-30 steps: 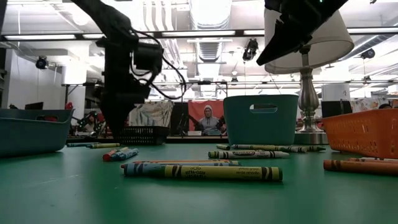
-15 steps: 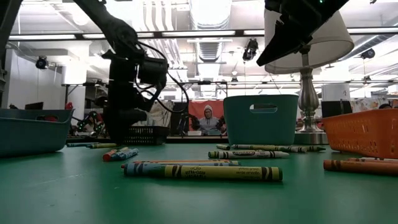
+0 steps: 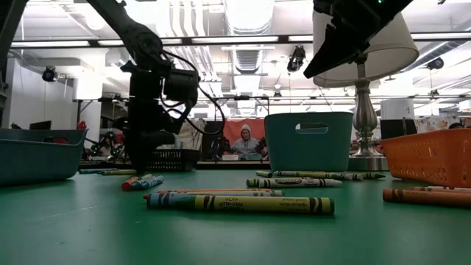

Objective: Sort crayons
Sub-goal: Put the green crayon into the orange bin

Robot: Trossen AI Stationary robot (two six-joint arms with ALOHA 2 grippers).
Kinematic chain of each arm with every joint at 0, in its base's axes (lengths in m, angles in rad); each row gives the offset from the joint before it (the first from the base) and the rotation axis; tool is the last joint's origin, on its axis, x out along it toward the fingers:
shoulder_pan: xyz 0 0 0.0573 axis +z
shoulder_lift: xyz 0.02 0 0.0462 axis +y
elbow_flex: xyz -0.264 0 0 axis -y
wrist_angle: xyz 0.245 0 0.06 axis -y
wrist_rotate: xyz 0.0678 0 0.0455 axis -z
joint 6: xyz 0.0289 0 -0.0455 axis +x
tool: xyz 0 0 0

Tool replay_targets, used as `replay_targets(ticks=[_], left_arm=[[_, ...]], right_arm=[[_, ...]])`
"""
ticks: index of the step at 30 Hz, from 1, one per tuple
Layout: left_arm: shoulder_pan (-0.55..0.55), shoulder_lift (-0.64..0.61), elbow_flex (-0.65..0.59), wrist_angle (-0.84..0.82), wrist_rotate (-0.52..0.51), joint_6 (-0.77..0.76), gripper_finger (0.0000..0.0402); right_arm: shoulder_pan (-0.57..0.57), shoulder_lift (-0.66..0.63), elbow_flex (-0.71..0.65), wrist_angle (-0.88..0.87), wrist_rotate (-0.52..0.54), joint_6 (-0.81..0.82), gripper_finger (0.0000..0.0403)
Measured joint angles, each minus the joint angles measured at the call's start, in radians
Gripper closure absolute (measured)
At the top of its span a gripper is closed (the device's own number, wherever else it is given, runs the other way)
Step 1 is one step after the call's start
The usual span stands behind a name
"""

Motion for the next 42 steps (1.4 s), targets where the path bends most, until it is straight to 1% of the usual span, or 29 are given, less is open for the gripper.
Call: replay_targets(ticks=[1, 3, 8, 14, 16, 19, 23, 25, 27, 30, 33, 35, 39, 42], left_arm=[[0.000, 0.000, 0.000, 0.000, -0.001, 0.000, 0.0382], [-0.003, -0.001, 0.000, 0.000, -0.003, 0.000, 0.0395], [-0.041, -0.037, -0.001, 0.006, -0.012, 0.004, 0.0397], [-0.123, -0.175, 0.001, 0.103, -0.008, 0.036, 0.0400], [-0.154, -0.238, 0.001, 0.183, 0.037, 0.079, 0.0400], [-0.199, -0.326, -0.017, 0.381, 0.135, 0.172, 0.0401], [-0.250, -0.421, -0.113, 0.807, 0.278, 0.316, 0.0401], [-0.268, -0.439, -0.184, 1.051, 0.331, 0.343, 0.0401], [-0.280, -0.441, -0.251, 1.277, 0.363, 0.346, 0.0401], [-0.290, -0.429, -0.329, 1.509, 0.366, 0.336, 0.0401], [-0.294, -0.396, -0.374, 1.640, 0.366, 0.309, 0.0401], [-0.298, -0.369, -0.381, 1.697, 0.366, 0.294, 0.0401], [-0.308, -0.296, -0.355, 1.745, 0.367, 0.291, 0.0401], [-0.310, -0.240, -0.297, 1.755, 0.371, 0.292, 0.0402]], right_arm=[[0.000, 0.000, 0.000, 0.000, 0.000, 0.000, 0.0355], [0.000, 0.000, 0.000, 0.000, 0.000, 0.002, 0.0355], [0.000, 0.000, 0.000, -0.001, 0.000, 0.007, 0.0355], [0.000, 0.000, 0.000, 0.000, 0.000, 0.017, 0.0355], [0.000, 0.000, 0.000, 0.000, -0.001, 0.022, 0.0355], [0.000, 0.000, -0.004, 0.023, -0.002, 0.021, 0.0355], [0.000, 0.002, -0.031, 0.127, -0.034, -0.012, 0.0358], [0.000, 0.002, -0.061, 0.231, -0.071, -0.051, 0.0359], [0.000, 0.002, -0.099, 0.356, -0.089, -0.092, 0.0360], [0.000, 0.002, -0.155, 0.555, -0.089, -0.124, 0.0360], [0.000, 0.002, -0.199, 0.735, -0.089, -0.156, 0.0358], [-0.001, 0.002, -0.208, 0.795, -0.090, -0.165, 0.0349], [-0.013, 0.003, -0.197, 0.807, -0.092, -0.165, 0.0312], [-0.014, 0.015, -0.184, 0.808, -0.090, -0.176, 0.0282]])
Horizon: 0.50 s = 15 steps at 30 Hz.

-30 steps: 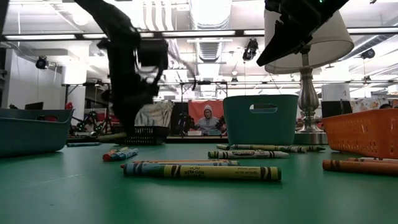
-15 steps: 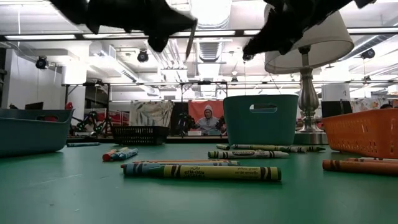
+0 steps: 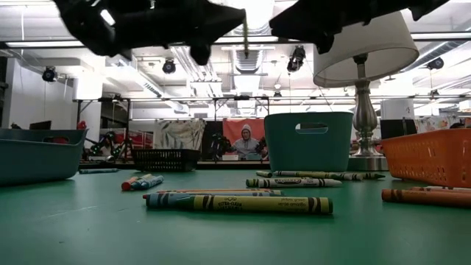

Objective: Sort crayons
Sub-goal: Put the green crayon into the orange bin

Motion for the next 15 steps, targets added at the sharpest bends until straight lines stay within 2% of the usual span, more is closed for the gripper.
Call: replay_targets(ticks=[7, 15], left_arm=[[0.000, 0.098, 0.107, 0.000, 0.024, 0.018, 0.0402], [-0.002, 0.153, 0.166, 0.000, 0.073, 0.004, 0.0402]], right_arm=[[0.001, 0.025, 0.012, -0.010, -0.017, 0.003, 0.0237], [0.001, 0.026, 0.012, -0.009, -0.016, 0.001, 0.0238]])
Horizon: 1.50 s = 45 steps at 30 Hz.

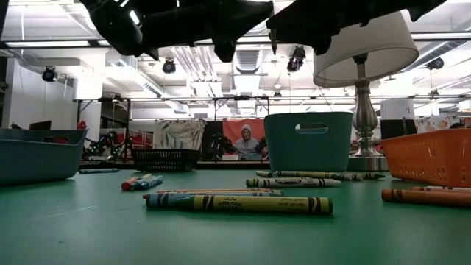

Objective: Sort crayons
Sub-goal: Put the green crayon into the orange bin

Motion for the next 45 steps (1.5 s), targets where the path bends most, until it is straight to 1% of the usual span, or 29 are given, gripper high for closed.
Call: replay_targets(ticks=[3, 5, 7, 11, 12, 15, 17, 19, 21, 23, 26, 30, 32, 34, 37, 40, 42, 45], left_arm=[[0.000, 0.007, 0.004, -0.003, 0.000, -0.003, 0.0402], [0.000, 0.006, 0.003, 0.000, 0.000, -0.004, 0.0401], [0.000, 0.006, 0.003, -0.001, 0.000, -0.012, 0.0398], [0.001, 0.006, 0.003, -0.001, 0.003, -0.033, 0.0376], [0.000, 0.006, 0.003, -0.002, 0.000, -0.035, 0.0369], [0.000, 0.005, 0.003, -0.004, 0.000, -0.039, 0.0343], [0.000, -0.003, 0.002, -0.017, 0.000, -0.045, 0.0325], [0.000, -0.020, 0.002, -0.045, 0.005, -0.046, 0.0308], [0.001, -0.047, 0.002, -0.094, 0.011, -0.042, 0.0295], [0.002, -0.084, 0.002, -0.163, 0.014, -0.023, 0.0285], [0.003, -0.150, 0.002, -0.287, 0.016, 0.004, 0.0277], [0.005, -0.247, 0.002, -0.428, 0.016, 0.021, 0.0277], [0.005, -0.295, 0.002, -0.503, -0.005, 0.022, 0.0277], [0.005, -0.334, 0.002, -0.560, -0.037, 0.023, 0.0277], [0.005, -0.379, 0.002, -0.639, -0.086, 0.023, 0.0277], [0.005, -0.404, 0.002, -0.692, -0.119, 0.023, 0.0277], [0.005, -0.409, 0.002, -0.712, -0.132, 0.023, 0.0277], [0.005, -0.409, 0.002, -0.729, -0.134, 0.023, 0.0277]], right_arm=[[-0.004, 0.000, 0.000, -0.002, 0.000, 0.000, 0.0252], [-0.006, 0.000, 0.000, -0.003, 0.000, 0.000, 0.0271], [-0.006, 0.000, 0.000, -0.003, 0.000, 0.000, 0.0298], [-0.006, 0.000, 0.000, -0.004, 0.002, 0.000, 0.0373], [-0.006, 0.000, 0.000, -0.006, -0.001, -0.004, 0.0381], [-0.006, -0.007, 0.000, -0.028, 0.000, 0.004, 0.0384], [-0.006, -0.021, 0.012, -0.088, 0.000, 0.024, 0.0386], [-0.006, -0.041, 0.039, -0.195, -0.001, 0.059, 0.0387], [-0.006, -0.055, 0.077, -0.351, -0.012, 0.115, 0.0388], [-0.006, -0.061, 0.121, -0.536, -0.064, 0.193, 0.0388], [-0.003, -0.057, 0.178, -0.823, -0.194, 0.356, 0.0388], [0.027, -0.055, 0.200, -1.168, -0.358, 0.615, 0.0389], [0.052, -0.055, 0.195, -1.287, -0.404, 0.729, 0.0389], [0.074, -0.055, 0.186, -1.396, -0.427, 0.819, 0.0389], [0.095, -0.053, 0.169, -1.453, -0.427, 0.910, 0.0389], [0.102, -0.053, 0.164, -1.456, -0.427, 0.929, 0.0387], [0.102, -0.053, 0.164, -1.454, -0.426, 0.930, 0.0375], [0.102, -0.052, 0.164, -1.455, -0.426, 0.930, 0.0346]])
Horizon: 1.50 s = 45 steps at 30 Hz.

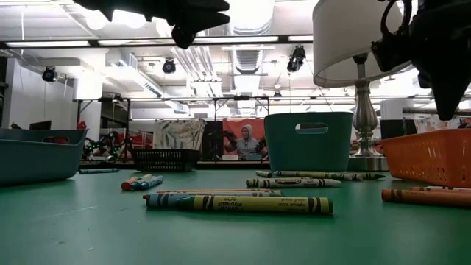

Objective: Sort crayons
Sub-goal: Put the green crayon into the orange bin, then put the blue crayon into the black bin

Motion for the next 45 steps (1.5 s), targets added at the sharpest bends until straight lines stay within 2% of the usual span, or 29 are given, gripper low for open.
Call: replay_targets(ticks=[7, 12, 15, 19, 22, 26, 33, 38, 45], left_arm=[[0.000, 0.001, -0.001, -0.063, -0.009, -0.025, 0.0277], [0.000, 0.001, 0.001, -0.162, -0.124, -0.087, 0.0277], [0.000, 0.002, 0.036, -0.351, -0.261, -0.136, 0.0277], [0.014, 0.002, 0.131, -0.721, -0.451, -0.216, 0.0278], [0.055, 0.002, 0.185, -0.947, -0.516, -0.257, 0.0284], [0.153, 0.004, 0.217, -1.130, -0.490, -0.268, 0.0298], [0.357, 0.011, 0.208, -1.300, -0.431, -0.264, 0.0316], [0.458, 0.011, 0.178, -1.314, -0.370, -0.227, 0.0318], [0.529, 0.011, 0.101, -1.306, -0.328, -0.204, 0.0318]], right_arm=[[-0.001, 0.000, 0.000, 0.001, 0.008, -0.001, 0.0276], [-0.001, 0.000, 0.000, 0.034, 0.009, -0.010, 0.0253], [-0.001, 0.000, 0.000, 0.084, 0.010, -0.034, 0.0249], [-0.001, 0.000, 0.004, 0.144, 0.012, -0.087, 0.0249], [-0.001, 0.000, 0.010, 0.196, 0.024, -0.130, 0.0253], [-0.001, 0.000, 0.010, 0.242, 0.065, -0.177, 0.0260], [-0.001, 0.000, 0.010, 0.259, 0.099, -0.226, 0.0266], [-0.001, 0.000, 0.010, 0.260, 0.136, -0.252, 0.0264], [-0.001, 0.000, 0.010, 0.261, 0.142, -0.277, 0.0268]])
